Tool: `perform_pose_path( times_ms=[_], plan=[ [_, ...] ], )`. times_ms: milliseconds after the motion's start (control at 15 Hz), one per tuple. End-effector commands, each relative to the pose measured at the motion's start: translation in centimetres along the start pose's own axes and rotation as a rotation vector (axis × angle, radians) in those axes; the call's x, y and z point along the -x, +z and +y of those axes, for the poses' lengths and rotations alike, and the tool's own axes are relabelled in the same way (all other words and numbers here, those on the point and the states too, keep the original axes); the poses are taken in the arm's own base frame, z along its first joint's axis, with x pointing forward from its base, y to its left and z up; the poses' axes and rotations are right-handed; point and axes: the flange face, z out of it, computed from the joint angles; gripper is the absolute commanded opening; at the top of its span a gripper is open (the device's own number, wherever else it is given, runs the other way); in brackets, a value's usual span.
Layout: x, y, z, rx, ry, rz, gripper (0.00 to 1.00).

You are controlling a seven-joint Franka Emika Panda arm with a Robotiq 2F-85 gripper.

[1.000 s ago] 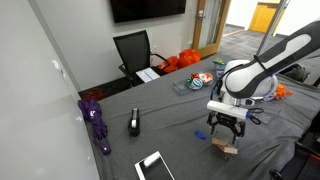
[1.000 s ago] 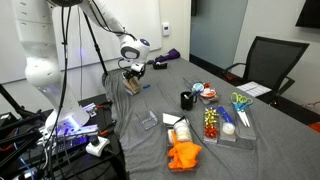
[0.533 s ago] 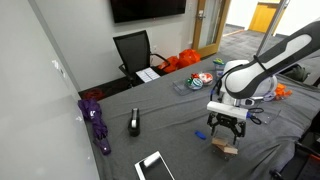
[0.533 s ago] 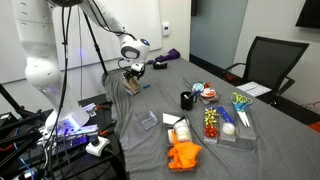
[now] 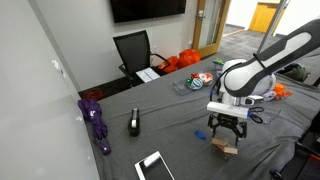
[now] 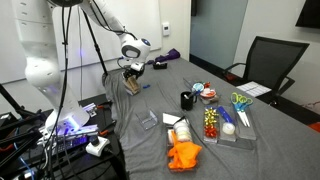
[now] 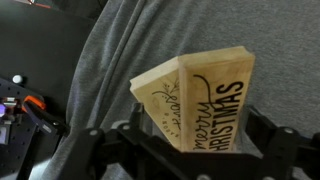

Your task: Take the brown thing out of the clear plastic box

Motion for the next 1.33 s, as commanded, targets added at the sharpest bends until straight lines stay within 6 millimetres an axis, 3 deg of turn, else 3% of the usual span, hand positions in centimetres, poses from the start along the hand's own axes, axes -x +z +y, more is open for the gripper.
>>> perform_pose_path(
  times_ms=[0, 800, 867, 933, 1067, 1267],
  plan=[
    [0.00, -0.04, -0.02, 0.001, 0.000, 0.000, 1.00],
    [0.56, 0.31, 0.10, 0.000, -0.036, -0.096, 1.00],
    [0.55, 0.33, 0.14, 0.005, -0.040, -0.098, 0.97],
    [0.56, 0.35, 0.20, 0.012, -0.043, -0.103, 0.74],
    [0.54, 0.37, 0.34, 0.023, -0.047, -0.110, 0.69],
    [0.45, 0.43, 0.61, 0.044, -0.051, -0.124, 0.48]
  ],
)
